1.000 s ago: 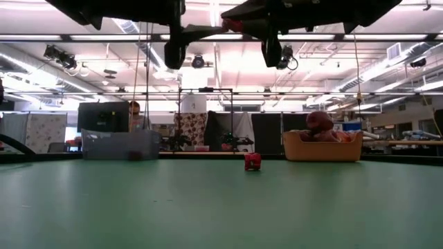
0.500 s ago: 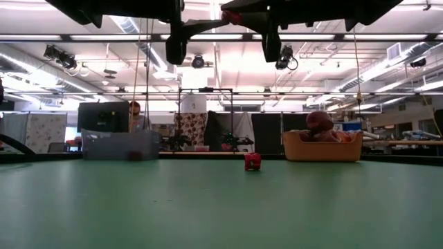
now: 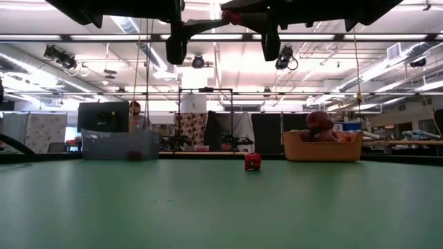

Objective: Sort produce into baskets
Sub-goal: Put the middle red chili pepper into the black bin

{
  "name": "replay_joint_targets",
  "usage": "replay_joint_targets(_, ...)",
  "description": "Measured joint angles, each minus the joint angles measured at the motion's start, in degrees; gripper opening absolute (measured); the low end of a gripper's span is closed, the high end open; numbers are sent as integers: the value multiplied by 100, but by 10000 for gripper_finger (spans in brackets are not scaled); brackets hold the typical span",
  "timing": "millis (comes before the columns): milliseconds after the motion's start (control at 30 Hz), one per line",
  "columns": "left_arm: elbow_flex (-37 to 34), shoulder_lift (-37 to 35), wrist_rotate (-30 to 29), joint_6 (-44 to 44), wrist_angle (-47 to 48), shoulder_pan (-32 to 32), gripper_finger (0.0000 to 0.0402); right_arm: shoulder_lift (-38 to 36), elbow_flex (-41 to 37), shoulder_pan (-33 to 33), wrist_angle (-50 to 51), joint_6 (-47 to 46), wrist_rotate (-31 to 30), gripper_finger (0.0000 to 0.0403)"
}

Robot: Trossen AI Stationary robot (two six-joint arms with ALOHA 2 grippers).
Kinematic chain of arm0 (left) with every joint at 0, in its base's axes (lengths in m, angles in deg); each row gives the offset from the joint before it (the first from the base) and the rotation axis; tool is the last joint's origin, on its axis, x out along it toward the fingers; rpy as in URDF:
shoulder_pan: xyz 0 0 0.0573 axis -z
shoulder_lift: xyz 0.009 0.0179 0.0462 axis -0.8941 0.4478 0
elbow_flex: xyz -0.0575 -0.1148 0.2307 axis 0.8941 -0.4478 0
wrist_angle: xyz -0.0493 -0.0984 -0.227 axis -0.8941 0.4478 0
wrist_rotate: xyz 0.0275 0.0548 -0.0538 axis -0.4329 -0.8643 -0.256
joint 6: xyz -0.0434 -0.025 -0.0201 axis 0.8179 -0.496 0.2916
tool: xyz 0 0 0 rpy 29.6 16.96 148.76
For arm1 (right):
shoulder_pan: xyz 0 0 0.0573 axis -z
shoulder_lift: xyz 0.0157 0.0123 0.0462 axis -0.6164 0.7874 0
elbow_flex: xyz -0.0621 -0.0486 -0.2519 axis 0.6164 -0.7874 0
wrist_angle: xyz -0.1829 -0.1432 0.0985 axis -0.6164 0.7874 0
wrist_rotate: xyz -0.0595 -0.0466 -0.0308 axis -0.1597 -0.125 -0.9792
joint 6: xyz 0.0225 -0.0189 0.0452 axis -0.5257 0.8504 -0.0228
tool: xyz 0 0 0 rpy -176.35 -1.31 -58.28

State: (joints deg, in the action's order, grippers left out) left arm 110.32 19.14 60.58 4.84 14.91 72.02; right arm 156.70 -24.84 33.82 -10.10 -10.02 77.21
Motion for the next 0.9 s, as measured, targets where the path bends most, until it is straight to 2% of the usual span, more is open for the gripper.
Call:
replay_joint_targets(200,0,-37,115,97,37,-79,239,0,0,66,0,40,21,49)
replay_joint_targets(367,0,-330,1161,492,260,-410,239,2,0,69,-176,103,339,49)
replay_joint_targets(567,0,-462,1882,567,205,-552,239,-1,11,64,-330,165,461,49)
replay_joint_targets(900,2,-470,1982,443,-56,-608,239,0,175,66,-383,468,288,49)
